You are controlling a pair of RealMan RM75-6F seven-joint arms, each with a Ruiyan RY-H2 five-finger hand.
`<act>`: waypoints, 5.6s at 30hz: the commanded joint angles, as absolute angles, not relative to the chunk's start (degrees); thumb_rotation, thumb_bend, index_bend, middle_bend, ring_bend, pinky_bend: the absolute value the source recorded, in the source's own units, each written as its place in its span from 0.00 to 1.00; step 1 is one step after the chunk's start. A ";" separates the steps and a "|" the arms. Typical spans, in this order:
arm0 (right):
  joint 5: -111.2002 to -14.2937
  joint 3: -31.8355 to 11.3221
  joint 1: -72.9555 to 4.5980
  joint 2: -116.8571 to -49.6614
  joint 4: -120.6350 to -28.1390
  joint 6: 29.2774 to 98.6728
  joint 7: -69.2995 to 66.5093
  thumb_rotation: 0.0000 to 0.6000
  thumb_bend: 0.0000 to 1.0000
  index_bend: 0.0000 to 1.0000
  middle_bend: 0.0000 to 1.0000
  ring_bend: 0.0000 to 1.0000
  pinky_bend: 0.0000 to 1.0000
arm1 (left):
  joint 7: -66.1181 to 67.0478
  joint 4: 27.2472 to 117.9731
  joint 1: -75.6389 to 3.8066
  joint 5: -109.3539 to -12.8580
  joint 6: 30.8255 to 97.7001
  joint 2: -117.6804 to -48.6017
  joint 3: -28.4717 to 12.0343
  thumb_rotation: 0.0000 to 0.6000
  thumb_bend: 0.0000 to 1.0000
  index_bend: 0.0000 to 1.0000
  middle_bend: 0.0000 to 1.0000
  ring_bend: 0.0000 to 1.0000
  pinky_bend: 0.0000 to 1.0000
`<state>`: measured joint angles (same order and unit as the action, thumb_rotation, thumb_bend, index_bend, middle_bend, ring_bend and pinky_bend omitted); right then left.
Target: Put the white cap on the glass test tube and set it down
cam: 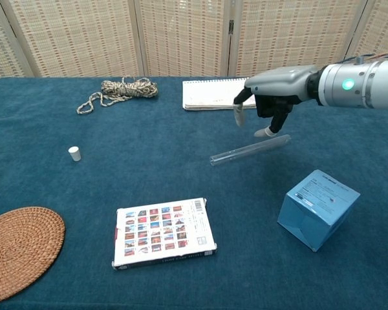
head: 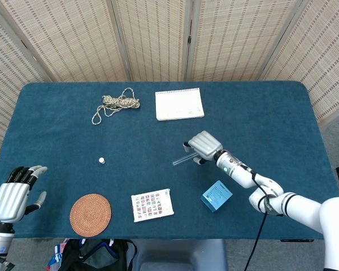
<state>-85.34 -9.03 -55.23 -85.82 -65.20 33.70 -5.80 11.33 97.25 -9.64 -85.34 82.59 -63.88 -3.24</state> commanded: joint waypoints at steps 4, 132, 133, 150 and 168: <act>-85.87 -7.36 -57.20 -89.59 -60.14 32.40 -8.92 1.00 0.29 0.43 1.00 1.00 1.00 | 11.26 97.13 -9.52 -85.19 82.62 -63.87 -3.18 1.00 0.34 0.20 0.23 0.20 0.15; -78.43 -6.75 -38.69 -65.43 -85.28 55.96 -1.94 1.00 0.44 0.87 1.00 1.00 1.00 | 1.40 67.05 -48.43 -79.20 38.27 -81.08 -5.40 1.00 0.34 0.40 1.00 1.00 1.00; -78.49 -6.74 -38.65 -65.43 -85.30 55.92 -1.96 1.00 0.44 0.87 1.00 1.00 1.00 | 1.76 66.37 -48.43 -79.14 38.40 -81.46 -5.27 1.00 0.34 0.41 1.00 1.00 1.00; -79.13 -6.90 -37.78 -65.79 -85.19 55.85 -2.37 1.00 0.44 0.87 1.00 1.00 1.00 | 3.47 60.39 -48.36 -76.29 37.51 -85.06 -4.30 1.00 0.34 0.44 1.00 1.00 1.00; -79.19 -7.38 -37.41 -65.70 -85.29 55.58 -2.63 1.00 0.44 0.87 1.00 1.00 1.00 | 4.24 58.71 -48.50 -75.00 36.82 -86.23 -3.93 1.00 0.34 0.44 1.00 1.00 1.00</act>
<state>-79.19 -7.38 -37.41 -65.69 -85.29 55.57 -2.63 4.25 58.74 -48.49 -75.01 36.81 -86.20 -3.93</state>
